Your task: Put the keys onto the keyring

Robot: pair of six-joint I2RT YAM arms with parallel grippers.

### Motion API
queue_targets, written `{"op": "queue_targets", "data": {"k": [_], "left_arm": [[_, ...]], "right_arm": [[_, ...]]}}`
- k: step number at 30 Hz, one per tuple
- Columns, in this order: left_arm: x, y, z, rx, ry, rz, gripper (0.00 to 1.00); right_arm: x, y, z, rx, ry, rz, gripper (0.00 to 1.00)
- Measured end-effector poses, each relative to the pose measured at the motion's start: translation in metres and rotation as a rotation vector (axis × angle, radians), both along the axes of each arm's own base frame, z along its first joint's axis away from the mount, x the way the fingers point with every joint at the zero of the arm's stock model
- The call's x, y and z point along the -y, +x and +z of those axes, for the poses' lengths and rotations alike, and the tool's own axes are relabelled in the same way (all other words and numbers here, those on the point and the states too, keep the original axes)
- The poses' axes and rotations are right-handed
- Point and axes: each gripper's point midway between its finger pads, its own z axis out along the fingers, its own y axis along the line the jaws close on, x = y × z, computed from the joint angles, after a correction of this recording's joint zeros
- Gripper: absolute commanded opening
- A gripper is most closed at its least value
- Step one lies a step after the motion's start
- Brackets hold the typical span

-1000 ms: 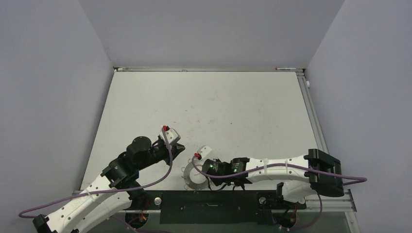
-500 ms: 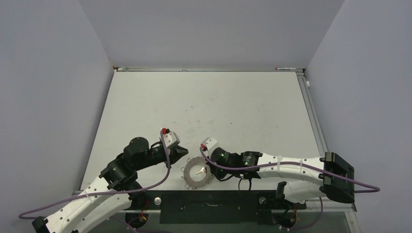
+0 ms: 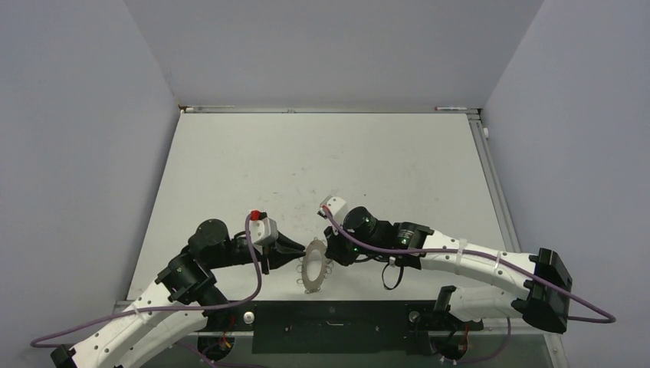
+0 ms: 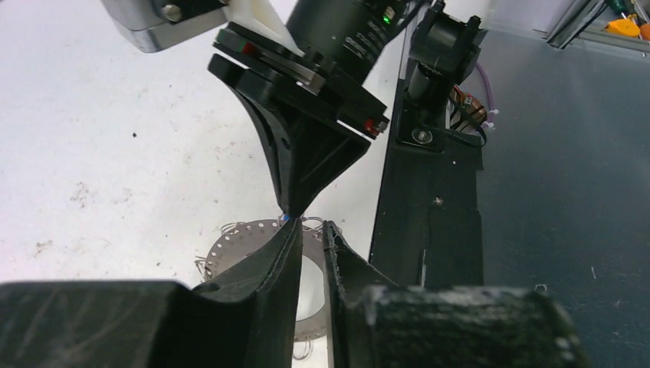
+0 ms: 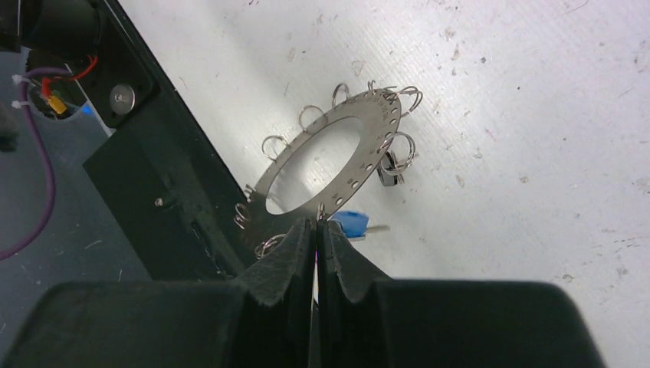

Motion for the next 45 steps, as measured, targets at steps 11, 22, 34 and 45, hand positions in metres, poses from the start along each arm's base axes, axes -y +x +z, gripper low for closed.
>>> {"op": "queue_targets", "data": {"k": [11, 22, 34, 45], "left_arm": [[0.012, -0.001, -0.012, -0.026, 0.028, -0.065, 0.40], [0.017, 0.005, -0.034, 0.151, 0.141, -0.175, 0.53], [0.035, 0.035, -0.067, 0.227, 0.297, -0.285, 0.41], [0.041, 0.046, -0.072, 0.195, 0.281, -0.299, 0.36]], "right_arm": [[0.002, 0.009, 0.010, -0.016, 0.037, 0.046, 0.05], [0.002, 0.012, 0.018, 0.013, 0.061, 0.123, 0.05], [0.001, 0.019, 0.025, 0.049, 0.093, 0.163, 0.05], [0.002, 0.019, 0.030, 0.067, 0.110, 0.181, 0.05]]}}
